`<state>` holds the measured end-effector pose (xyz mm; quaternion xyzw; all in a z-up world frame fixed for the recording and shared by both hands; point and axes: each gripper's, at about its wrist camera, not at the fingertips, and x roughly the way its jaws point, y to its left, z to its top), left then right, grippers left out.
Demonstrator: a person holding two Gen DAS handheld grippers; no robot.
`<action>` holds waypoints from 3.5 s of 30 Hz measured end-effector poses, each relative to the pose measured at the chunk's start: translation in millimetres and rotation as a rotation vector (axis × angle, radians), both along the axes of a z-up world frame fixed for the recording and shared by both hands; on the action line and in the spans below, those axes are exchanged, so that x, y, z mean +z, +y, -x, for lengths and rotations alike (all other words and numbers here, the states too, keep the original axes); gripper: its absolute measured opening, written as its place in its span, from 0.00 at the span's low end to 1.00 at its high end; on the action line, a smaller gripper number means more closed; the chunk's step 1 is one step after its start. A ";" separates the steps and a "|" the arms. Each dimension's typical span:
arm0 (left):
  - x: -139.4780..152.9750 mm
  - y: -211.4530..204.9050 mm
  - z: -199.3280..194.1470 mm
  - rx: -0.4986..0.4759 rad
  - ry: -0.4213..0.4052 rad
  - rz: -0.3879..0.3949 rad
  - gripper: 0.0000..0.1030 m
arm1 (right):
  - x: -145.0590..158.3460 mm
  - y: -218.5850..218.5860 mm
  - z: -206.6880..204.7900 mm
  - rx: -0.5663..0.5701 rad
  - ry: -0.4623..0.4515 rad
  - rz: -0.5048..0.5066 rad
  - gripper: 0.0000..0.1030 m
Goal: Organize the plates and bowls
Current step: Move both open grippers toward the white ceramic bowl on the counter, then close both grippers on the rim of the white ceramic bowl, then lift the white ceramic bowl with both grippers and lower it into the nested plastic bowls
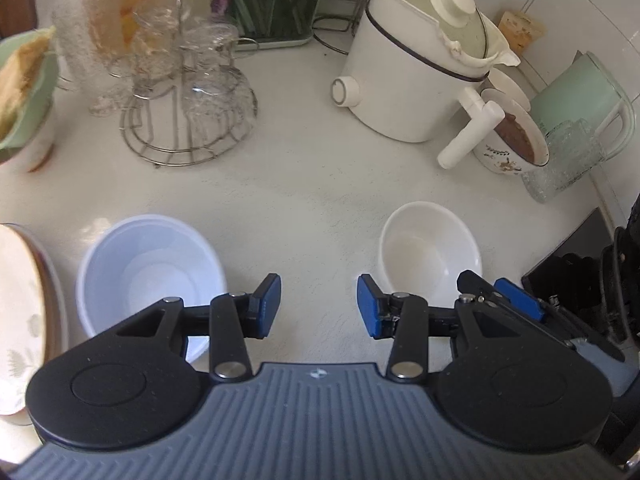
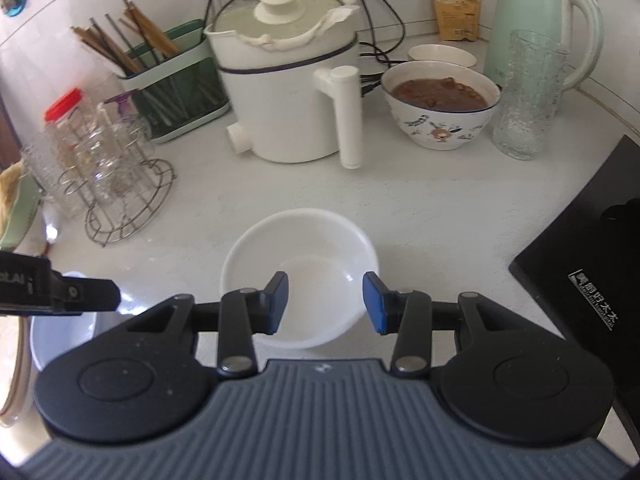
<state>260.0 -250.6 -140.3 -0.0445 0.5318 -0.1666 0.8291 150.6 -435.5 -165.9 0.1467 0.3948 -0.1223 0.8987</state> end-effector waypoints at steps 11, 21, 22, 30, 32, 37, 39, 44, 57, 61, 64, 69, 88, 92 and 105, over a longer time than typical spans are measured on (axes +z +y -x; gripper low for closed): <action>-33.6 -40.5 -26.7 -0.104 0.063 0.087 0.46 | -8.7 -19.4 -8.2 -0.059 0.008 -0.003 0.43; -76.7 -62.1 -37.9 -0.107 0.136 0.080 0.43 | -41.7 -26.5 -15.3 -0.030 0.076 -0.091 0.27; -79.3 -62.3 -38.1 -0.104 0.146 0.084 0.39 | -42.8 -28.2 -15.6 -0.033 0.078 -0.109 0.26; -82.0 -69.4 -37.5 -0.079 0.158 0.085 0.15 | -50.3 -27.8 -15.8 -0.027 0.093 -0.145 0.15; -80.7 -70.0 -36.7 -0.074 0.153 0.083 0.12 | -50.2 -28.5 -15.3 -0.025 0.090 -0.146 0.15; -69.7 -66.2 -34.2 -0.073 0.134 0.081 0.10 | -45.0 -31.3 -14.8 -0.023 0.080 -0.150 0.15; -65.7 -64.1 -33.6 -0.068 0.122 0.077 0.10 | -42.2 -29.1 -16.1 -0.011 0.071 -0.138 0.15; -64.7 -57.7 -37.7 -0.071 0.110 0.091 0.10 | -42.4 -26.2 -21.5 0.001 0.060 -0.115 0.15; -58.2 -41.8 -24.6 -0.018 0.091 0.091 0.09 | -34.9 -16.3 -20.5 0.055 0.055 -0.116 0.15; -48.7 -36.1 -18.9 -0.005 0.083 0.088 0.09 | -29.8 -15.3 -17.1 0.060 0.046 -0.136 0.14; -39.4 -31.6 -14.6 0.005 0.069 0.087 0.09 | -20.1 -13.2 -14.4 0.074 0.041 -0.150 0.14; -28.0 -24.7 -7.8 0.036 0.070 0.088 0.09 | -9.3 -11.9 -12.2 0.101 0.028 -0.177 0.14; 40.1 51.8 -6.5 0.116 0.052 0.142 0.10 | 54.1 32.7 -16.7 0.191 -0.054 -0.261 0.14; 44.5 76.1 -3.2 0.164 0.030 0.126 0.10 | 56.3 51.4 -28.3 0.241 -0.046 -0.285 0.14; 19.0 156.5 -18.2 0.215 0.083 0.078 0.10 | 35.7 123.9 -62.2 0.375 0.054 -0.336 0.14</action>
